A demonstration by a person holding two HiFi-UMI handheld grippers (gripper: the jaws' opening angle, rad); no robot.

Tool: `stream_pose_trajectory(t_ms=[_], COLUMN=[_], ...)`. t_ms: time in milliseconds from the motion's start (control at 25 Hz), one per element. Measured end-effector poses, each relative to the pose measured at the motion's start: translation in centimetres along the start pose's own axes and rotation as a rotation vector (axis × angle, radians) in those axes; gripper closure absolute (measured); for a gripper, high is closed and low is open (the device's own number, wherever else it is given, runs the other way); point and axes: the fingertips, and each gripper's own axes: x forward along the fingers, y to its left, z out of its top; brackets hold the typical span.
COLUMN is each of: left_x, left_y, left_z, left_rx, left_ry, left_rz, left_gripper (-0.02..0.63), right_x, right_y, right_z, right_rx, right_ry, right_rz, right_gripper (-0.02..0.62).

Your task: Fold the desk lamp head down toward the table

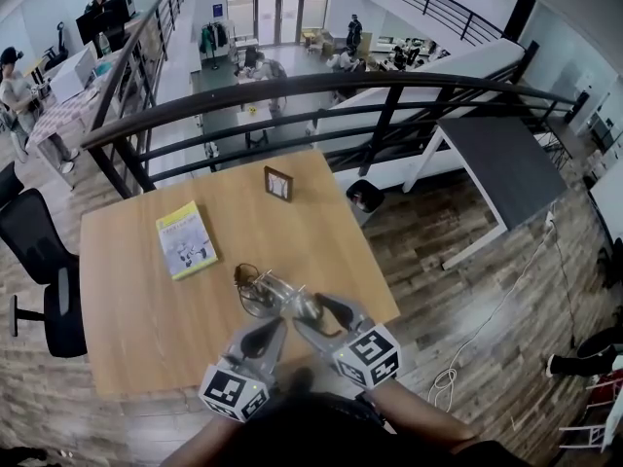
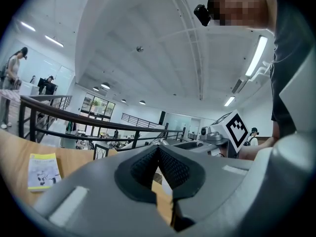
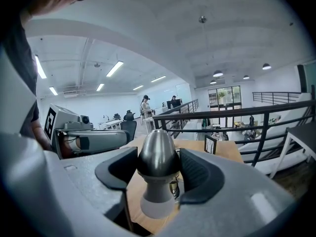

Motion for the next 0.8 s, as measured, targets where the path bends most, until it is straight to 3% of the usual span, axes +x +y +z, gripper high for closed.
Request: stream_pose_trajectory(t_ms=[320,800], left_x=[-0.3,-1.1], left_y=[-0.1,-0.1], left_z=[-1.1,-1.7], left_rx=[-0.01,-0.012], left_ry=[0.016,0.039], left_rz=[-0.003,-0.003], left_gripper=[0.604,0.604], right_x=[-0.1,-0.3], right_y=[-0.2,0.4], right_z=[-0.8,-10.1], right_rx=[-0.004,-0.032], right_ry=[0.009,0.164], right_rz=[-0.005,-0.023], right_gripper=[0.331,0.334])
